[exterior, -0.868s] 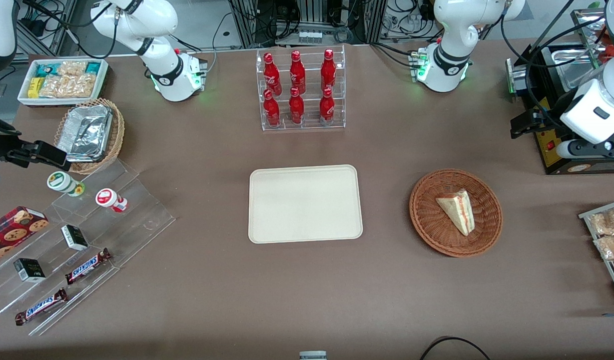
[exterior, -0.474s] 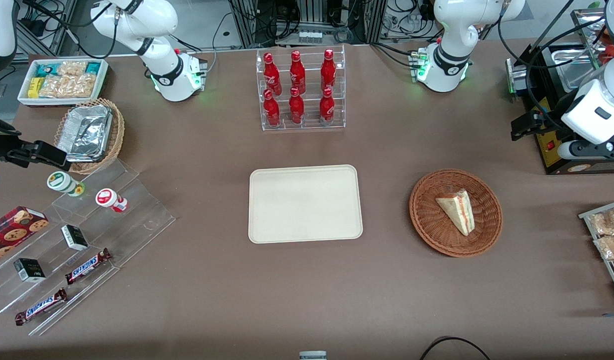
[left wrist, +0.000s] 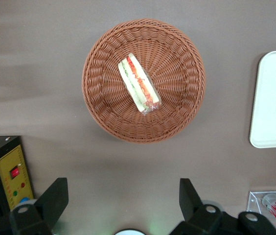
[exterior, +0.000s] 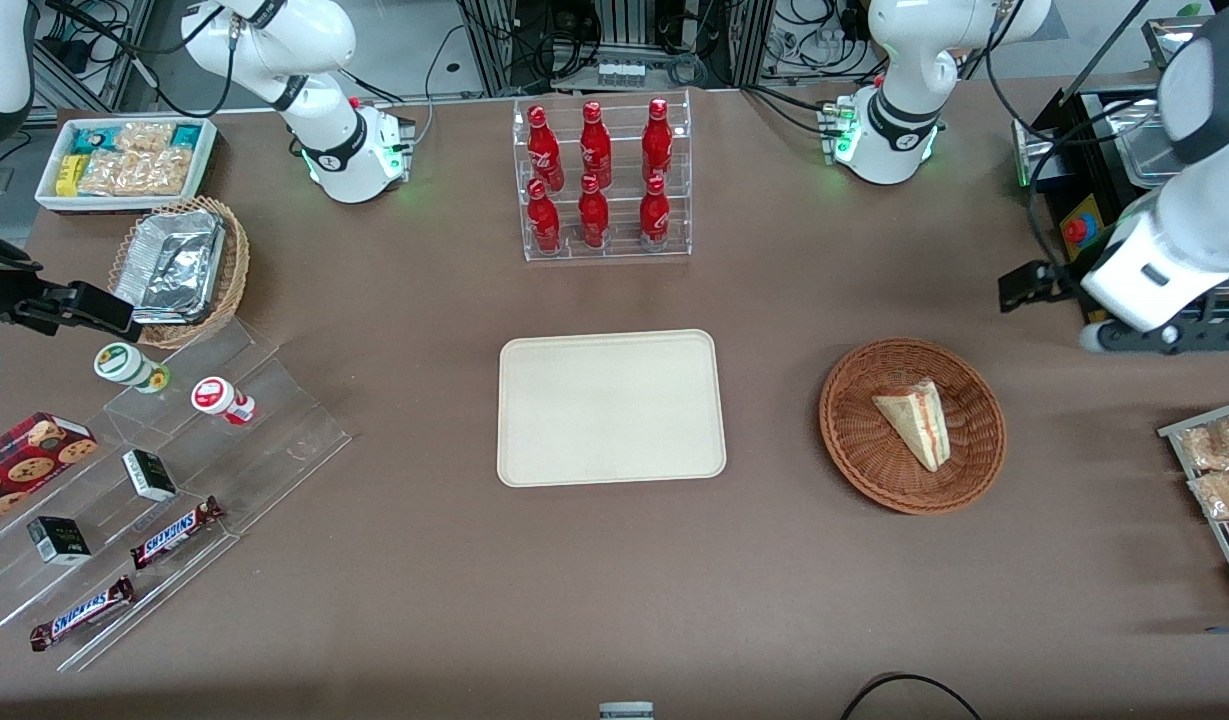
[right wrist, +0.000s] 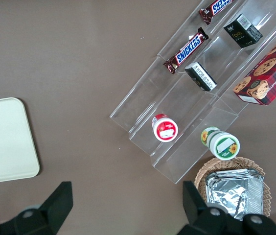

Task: Place sandwich from basket to tray
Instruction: 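Move the left gripper over the wicker basket above the wrapped sandwich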

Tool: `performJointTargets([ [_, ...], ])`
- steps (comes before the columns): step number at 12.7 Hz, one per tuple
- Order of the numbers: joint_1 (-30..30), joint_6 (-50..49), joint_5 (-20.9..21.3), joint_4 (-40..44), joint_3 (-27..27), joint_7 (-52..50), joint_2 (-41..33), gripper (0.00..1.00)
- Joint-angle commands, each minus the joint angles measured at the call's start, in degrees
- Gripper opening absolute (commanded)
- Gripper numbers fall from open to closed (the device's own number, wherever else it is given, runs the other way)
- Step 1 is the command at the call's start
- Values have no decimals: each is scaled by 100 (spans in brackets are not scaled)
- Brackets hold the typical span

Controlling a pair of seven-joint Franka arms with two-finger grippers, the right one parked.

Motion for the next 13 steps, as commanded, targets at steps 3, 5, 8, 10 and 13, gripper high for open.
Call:
performJointTargets([
  [3,17,1290,-59,-1094,10,96,-68,100],
  [5,17,1782,-50,-1489,10,88,-68,100],
  [8,17,2459,-59,-1991,10,61,-59,100],
  [10,17,3012,-59,-2351,10,18,-41,100],
  [13,17,3567,-76,-2625,10,-254,151,100],
])
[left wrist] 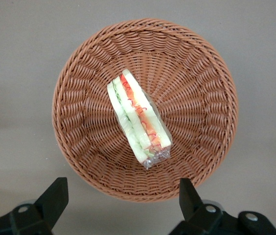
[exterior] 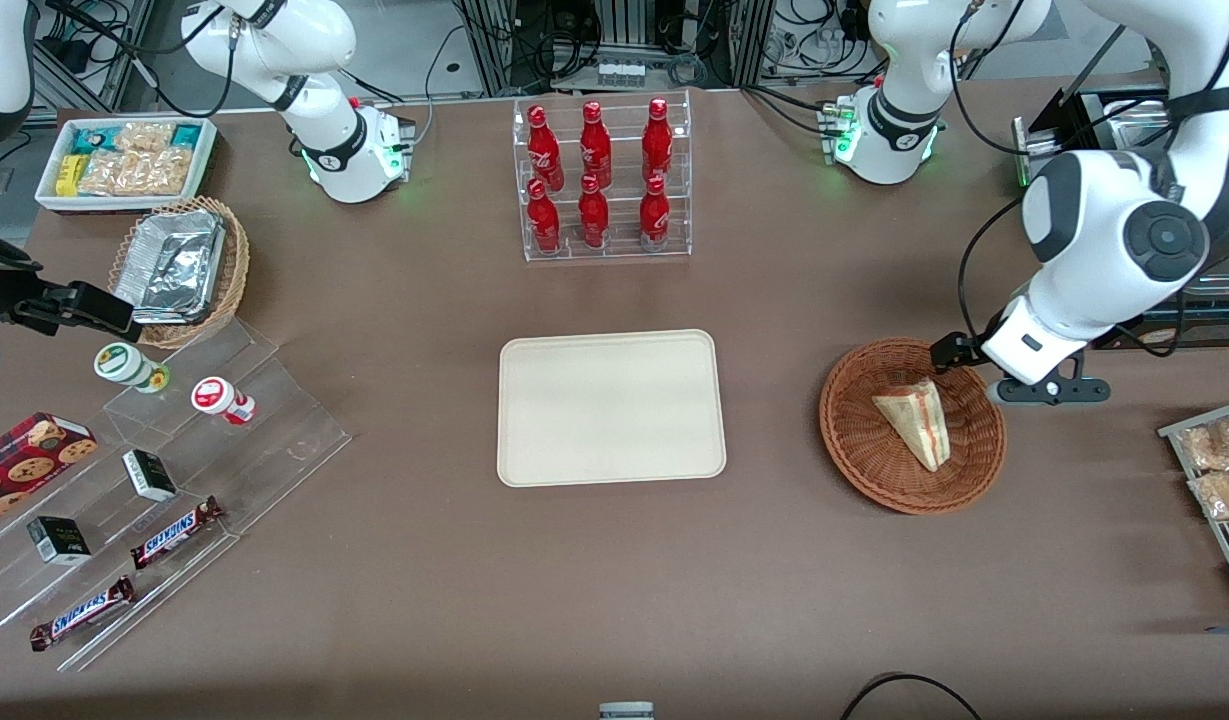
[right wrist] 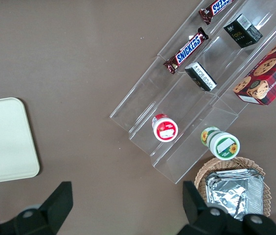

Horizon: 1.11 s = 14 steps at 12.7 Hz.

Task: Place sandwich from basket to tray
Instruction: 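Move the left gripper over the wicker basket above the wrapped sandwich, then lower the open left gripper onto the sandwich and close on it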

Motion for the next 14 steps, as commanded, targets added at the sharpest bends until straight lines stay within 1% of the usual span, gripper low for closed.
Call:
performJointTargets([
  [1,13,277,-82,-135,7,-424,110,100],
  [4,-48,443,-82,-135,-19,-1600,303,100],
  [7,-66,689,-90,-144,-46,-2558,435,100],
  [9,-214,839,-91,-135,-46,-3341,576,100],
  [12,-233,901,-47,-126,-46,-3415,699,100],
  [14,-364,901,120,-83,-37,-3389,805,100],
])
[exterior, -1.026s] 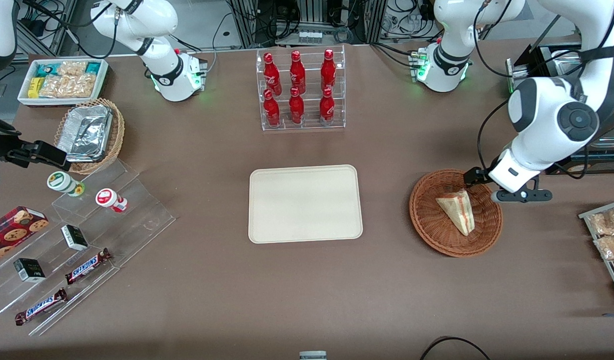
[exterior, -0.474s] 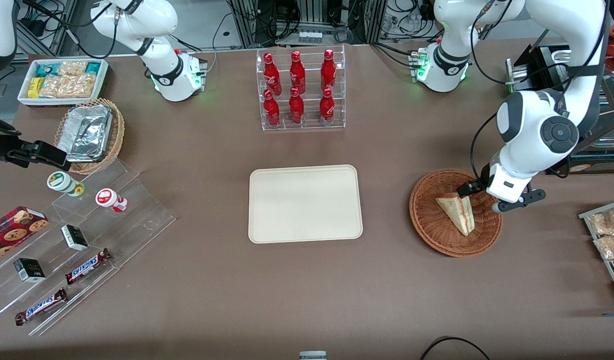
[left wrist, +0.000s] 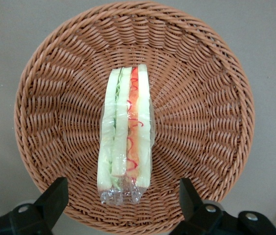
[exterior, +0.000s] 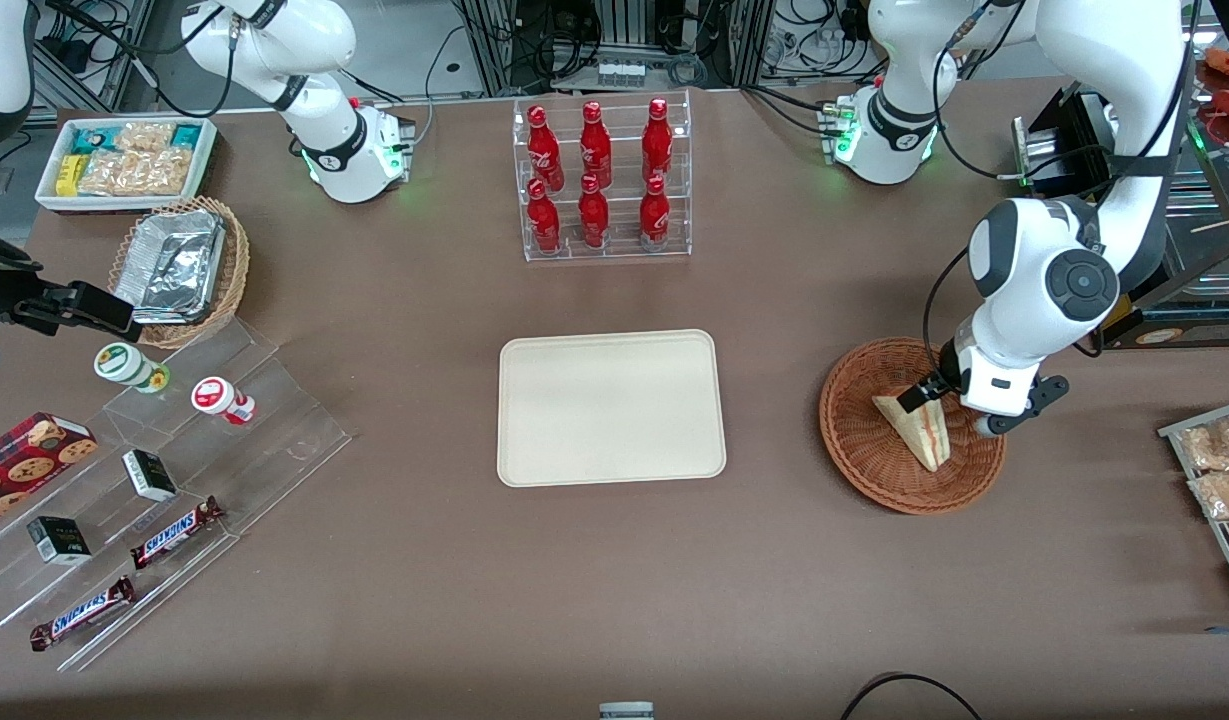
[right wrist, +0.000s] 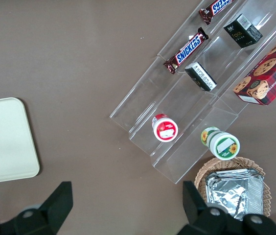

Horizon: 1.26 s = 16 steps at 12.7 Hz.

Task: Place sandwich from basket to tray
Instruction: 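Lower the open left gripper onto the sandwich and close on it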

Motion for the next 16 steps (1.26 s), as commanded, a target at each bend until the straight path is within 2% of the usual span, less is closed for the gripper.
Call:
performJointTargets([
  [1,-139,94,222,49,18,-93,127,100],
  [12,-69,586,250,111,80,92,699,100],
  [13,-69,568,250,102,80,40,708,87],
  [14,-69,525,250,93,80,31,690,49],
  [15,-78,481,258,84,80,57,664,22],
  [16,-78,437,258,67,80,83,629,4],
])
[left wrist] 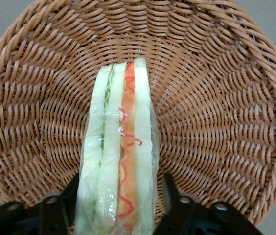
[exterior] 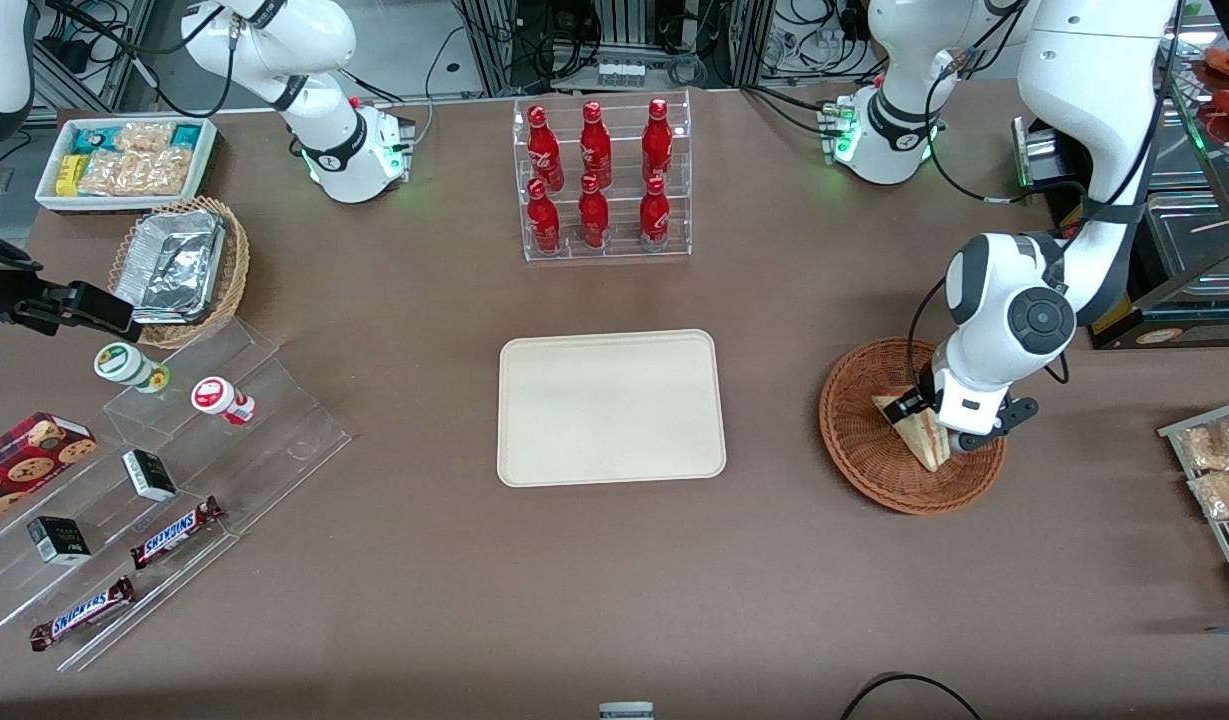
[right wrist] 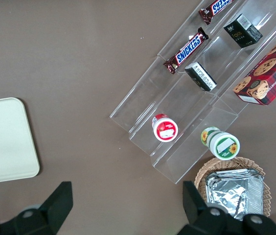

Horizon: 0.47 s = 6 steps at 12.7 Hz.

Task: Place sandwich from basket to tray
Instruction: 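Lower the open left gripper onto the sandwich and close on it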

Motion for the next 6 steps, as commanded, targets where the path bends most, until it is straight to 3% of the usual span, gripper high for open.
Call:
performJointTargets([
  [1,-8,-175,87,36,17,60,-78,0],
  [6,-43,-1466,70,913,8,552,-140,0],
])
